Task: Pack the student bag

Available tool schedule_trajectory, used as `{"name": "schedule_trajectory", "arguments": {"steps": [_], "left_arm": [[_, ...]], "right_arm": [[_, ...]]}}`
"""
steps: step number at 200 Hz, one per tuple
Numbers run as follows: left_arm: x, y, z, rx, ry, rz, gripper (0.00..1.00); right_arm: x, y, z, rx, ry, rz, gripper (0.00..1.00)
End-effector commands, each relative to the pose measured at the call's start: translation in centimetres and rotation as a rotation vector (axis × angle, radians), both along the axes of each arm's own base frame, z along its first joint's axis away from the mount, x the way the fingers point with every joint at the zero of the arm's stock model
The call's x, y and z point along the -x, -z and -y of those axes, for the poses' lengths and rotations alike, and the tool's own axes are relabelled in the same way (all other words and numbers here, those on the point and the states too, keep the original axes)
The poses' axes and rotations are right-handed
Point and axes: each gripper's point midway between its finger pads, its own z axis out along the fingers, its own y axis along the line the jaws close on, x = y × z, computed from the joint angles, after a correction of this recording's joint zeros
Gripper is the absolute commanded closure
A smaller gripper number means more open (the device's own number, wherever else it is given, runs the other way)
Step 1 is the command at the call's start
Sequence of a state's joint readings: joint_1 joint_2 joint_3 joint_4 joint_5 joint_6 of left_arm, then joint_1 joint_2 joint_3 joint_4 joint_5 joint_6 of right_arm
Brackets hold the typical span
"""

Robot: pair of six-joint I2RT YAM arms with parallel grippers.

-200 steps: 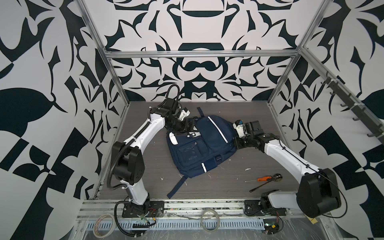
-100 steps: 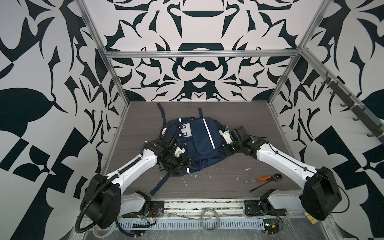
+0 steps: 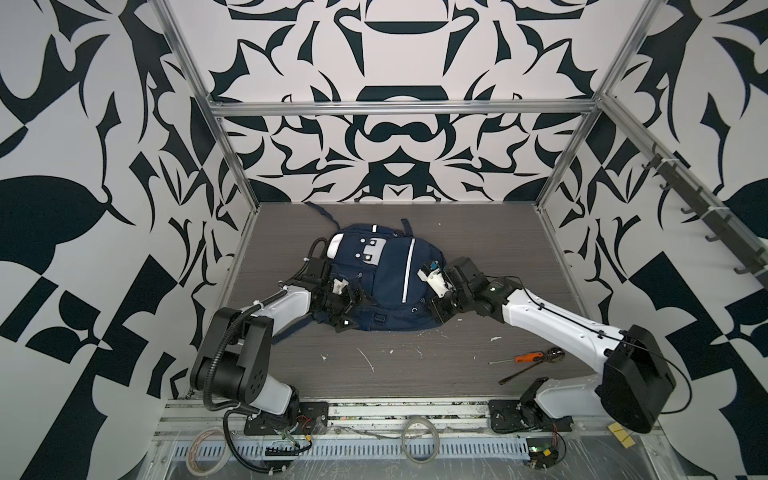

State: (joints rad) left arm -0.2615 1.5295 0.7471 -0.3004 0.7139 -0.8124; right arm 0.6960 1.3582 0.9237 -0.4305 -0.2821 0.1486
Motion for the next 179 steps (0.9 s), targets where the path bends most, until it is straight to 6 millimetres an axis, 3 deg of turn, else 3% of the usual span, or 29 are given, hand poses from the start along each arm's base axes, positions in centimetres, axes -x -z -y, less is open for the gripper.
{"name": "schedule_trajectory", "arguments": {"steps": [1, 20, 41, 95, 137, 179], "left_arm": [[-4.5, 0.1, -0.6, -0.030, -0.032, 0.147, 0.10], [-6.0, 0.0, -0.4, -0.039, -0.018, 0.191, 0.14], [-6.9, 1.2, -0.7, -0.056, -0.023, 0.198, 0.18], [-6.1, 6.8, -2.0, -0.130, -0.048, 0.110, 0.19], [-7.0, 7.8, -2.8, -0.138, -0.050, 0.103, 0.19], [-7.0, 8.8, -3.0, -0.150, -0.026, 0.089, 0.18]], "right_arm": [[1.7, -1.9, -1.5, 0.026, -0.113, 0.008, 1.00], [1.9, -1.9, -1.1, 0.074, -0.130, 0.013, 1.00], [1.4, -2.1, 0.0, 0.119, -0.099, 0.049, 1.00], [-0.3, -1.1, 5.3, 0.421, 0.029, 0.083, 1.00], [-1.8, -1.8, 10.6, 0.724, 0.109, 0.143, 1.00], [-3.2, -2.6, 13.5, 0.837, 0.113, 0.179, 1.00]]}}
